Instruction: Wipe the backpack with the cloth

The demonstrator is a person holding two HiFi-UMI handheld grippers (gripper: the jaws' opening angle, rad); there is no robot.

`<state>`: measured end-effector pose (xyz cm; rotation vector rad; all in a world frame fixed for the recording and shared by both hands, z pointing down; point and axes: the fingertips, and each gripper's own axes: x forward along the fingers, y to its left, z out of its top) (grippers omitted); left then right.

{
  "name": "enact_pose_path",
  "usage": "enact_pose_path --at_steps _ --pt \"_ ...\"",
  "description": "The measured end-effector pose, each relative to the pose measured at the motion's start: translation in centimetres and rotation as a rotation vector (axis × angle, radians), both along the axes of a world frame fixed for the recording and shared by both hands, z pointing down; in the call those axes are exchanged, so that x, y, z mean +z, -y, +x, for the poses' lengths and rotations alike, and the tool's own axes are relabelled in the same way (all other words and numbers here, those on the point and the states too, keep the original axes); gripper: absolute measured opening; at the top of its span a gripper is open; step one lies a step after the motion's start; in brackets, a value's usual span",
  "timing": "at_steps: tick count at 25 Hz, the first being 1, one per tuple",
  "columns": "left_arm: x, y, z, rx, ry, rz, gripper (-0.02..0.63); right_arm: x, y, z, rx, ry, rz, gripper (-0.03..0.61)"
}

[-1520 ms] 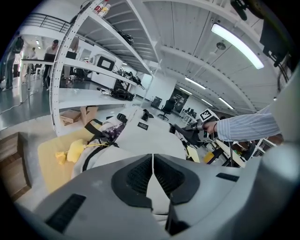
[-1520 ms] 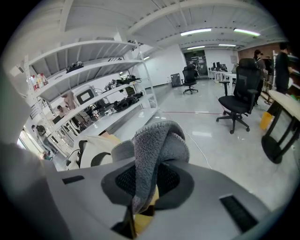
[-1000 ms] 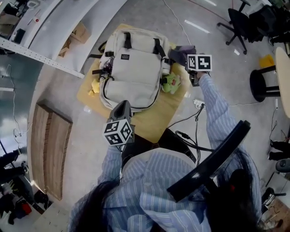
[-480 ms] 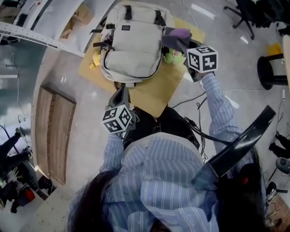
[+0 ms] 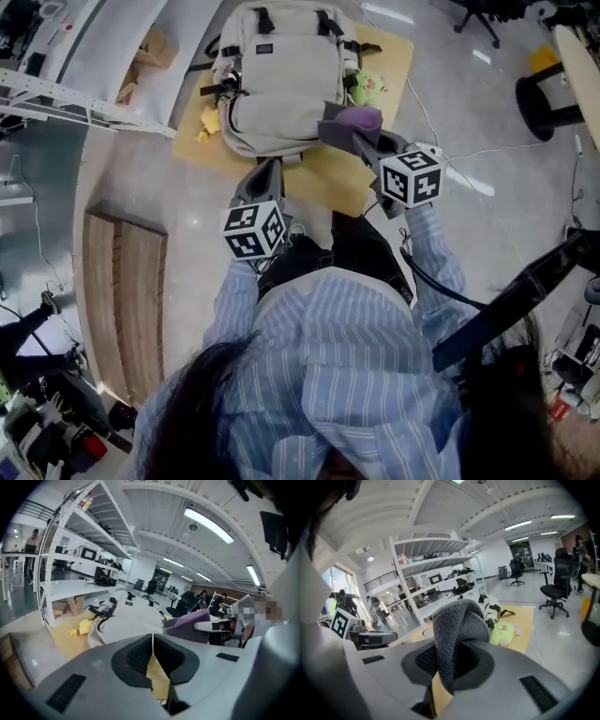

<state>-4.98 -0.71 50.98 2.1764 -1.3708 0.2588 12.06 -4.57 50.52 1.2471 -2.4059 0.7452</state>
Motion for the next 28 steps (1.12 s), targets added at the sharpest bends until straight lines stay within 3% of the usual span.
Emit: enact_pose_path --at_steps 6,12,22,28 --pt "1.0 -5.4 -4.9 0.058 -0.085 -0.05 0.014 -0.9 -6.6 -5.3 0.175 0.104 0.003 0.041" --pt "2.7 -8.2 -7.5 0.059 -0.115 -0.085 0.014 -0.5 -11.9 -7.7 0.187 0.068 -0.026 0.041" --pt "-0.1 -10.1 -5.5 0.072 -0.124 -0.006 0.014 -0.6 -15.2 -8.3 0.144 0.035 -0.018 0.041" --pt "-0.4 -13.6 -2.3 0.021 -0.114 0.011 0.014 -0.1 -20.4 -4.7 0.09 0.025 -0.016 0.041"
